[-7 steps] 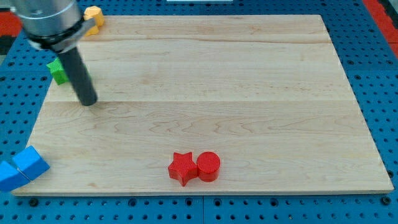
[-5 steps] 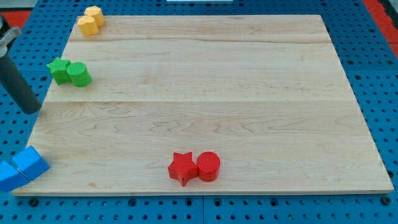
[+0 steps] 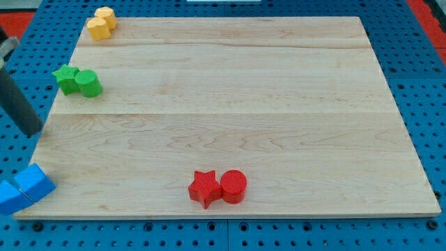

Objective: Point at the blue cube

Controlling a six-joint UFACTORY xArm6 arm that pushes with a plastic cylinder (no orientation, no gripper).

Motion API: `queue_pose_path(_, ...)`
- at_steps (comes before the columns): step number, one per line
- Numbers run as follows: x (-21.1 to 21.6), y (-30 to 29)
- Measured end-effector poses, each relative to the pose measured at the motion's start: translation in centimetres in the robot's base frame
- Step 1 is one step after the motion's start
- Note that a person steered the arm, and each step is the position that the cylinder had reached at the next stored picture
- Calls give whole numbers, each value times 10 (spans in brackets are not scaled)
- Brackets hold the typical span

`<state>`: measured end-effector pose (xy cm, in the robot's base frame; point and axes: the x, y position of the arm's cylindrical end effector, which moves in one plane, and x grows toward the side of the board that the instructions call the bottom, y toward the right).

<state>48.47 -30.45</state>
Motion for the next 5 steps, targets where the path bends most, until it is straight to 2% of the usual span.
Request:
queue_pose_path(1,36,0)
queue_pose_path(3,57,0)
queue_pose_path(4,85,0)
queue_pose_path(5,133,13)
